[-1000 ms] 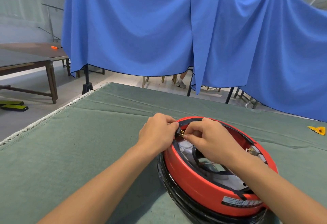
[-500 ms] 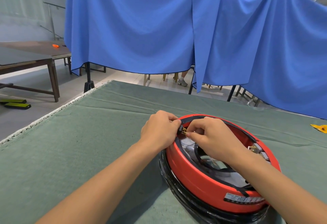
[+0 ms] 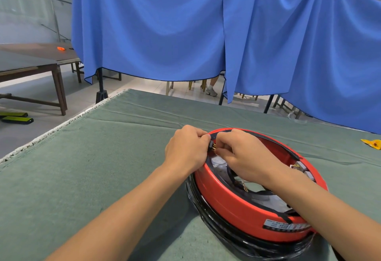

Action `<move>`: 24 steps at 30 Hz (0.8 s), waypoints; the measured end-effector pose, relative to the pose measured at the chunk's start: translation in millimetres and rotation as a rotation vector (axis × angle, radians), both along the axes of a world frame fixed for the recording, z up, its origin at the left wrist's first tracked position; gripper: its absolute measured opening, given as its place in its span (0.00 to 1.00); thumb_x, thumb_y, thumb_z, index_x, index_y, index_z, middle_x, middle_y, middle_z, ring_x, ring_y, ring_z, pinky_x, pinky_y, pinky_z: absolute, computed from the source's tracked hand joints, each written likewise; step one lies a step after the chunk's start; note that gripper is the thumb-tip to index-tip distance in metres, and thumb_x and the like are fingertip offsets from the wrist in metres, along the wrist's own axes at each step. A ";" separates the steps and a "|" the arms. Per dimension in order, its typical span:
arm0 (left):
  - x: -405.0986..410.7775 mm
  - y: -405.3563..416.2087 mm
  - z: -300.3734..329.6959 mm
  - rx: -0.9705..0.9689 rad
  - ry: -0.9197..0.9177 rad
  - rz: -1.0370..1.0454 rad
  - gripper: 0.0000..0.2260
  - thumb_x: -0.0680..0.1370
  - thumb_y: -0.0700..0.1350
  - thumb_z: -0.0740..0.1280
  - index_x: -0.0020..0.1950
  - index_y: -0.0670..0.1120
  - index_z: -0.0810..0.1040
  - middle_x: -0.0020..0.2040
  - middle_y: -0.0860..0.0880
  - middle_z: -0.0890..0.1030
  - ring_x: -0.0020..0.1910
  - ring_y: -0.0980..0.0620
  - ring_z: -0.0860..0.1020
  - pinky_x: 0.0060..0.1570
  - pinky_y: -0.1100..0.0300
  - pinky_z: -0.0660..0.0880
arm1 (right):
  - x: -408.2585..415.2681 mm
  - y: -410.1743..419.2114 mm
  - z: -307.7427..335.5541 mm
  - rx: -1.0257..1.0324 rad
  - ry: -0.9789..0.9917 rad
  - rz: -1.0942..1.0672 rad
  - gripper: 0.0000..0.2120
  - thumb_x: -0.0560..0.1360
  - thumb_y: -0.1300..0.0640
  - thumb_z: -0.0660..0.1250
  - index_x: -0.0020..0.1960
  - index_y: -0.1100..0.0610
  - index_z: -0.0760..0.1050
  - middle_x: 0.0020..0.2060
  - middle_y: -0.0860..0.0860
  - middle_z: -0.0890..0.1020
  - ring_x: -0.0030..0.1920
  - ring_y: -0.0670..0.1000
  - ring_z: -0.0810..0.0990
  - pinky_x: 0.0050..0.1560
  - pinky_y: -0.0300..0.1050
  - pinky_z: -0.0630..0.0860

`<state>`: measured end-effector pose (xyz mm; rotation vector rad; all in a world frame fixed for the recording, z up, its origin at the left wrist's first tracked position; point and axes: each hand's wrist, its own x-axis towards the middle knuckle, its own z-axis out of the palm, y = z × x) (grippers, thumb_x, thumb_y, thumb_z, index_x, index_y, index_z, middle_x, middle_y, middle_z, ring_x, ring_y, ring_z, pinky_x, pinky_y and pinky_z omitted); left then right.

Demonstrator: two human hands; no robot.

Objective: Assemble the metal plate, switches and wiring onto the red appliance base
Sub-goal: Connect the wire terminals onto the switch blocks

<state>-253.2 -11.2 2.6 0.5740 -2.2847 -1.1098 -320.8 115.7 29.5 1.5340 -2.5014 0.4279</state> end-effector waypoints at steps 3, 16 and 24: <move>-3.1 0.1 -0.5 0.001 0.025 0.013 0.14 0.77 0.46 0.63 0.32 0.50 0.79 0.30 0.48 0.76 0.43 0.40 0.78 0.44 0.49 0.76 | 0.8 -4.3 0.9 0.004 0.011 0.011 0.09 0.76 0.60 0.62 0.37 0.54 0.67 0.33 0.45 0.72 0.41 0.51 0.68 0.41 0.49 0.66; -13.3 -13.4 -9.0 0.176 -0.006 -0.015 0.04 0.73 0.48 0.71 0.46 0.50 0.82 0.45 0.45 0.84 0.49 0.45 0.81 0.52 0.51 0.77 | 1.8 8.8 10.3 -0.123 0.045 -0.140 0.13 0.76 0.44 0.64 0.41 0.52 0.79 0.34 0.45 0.79 0.38 0.48 0.74 0.37 0.44 0.69; -22.8 -22.3 -10.1 0.232 0.083 0.157 0.08 0.74 0.44 0.70 0.34 0.51 0.79 0.37 0.49 0.81 0.46 0.47 0.80 0.47 0.58 0.74 | 33.8 63.9 4.6 -0.358 0.034 -0.155 0.11 0.75 0.41 0.64 0.54 0.42 0.78 0.45 0.36 0.80 0.50 0.40 0.71 0.45 0.37 0.69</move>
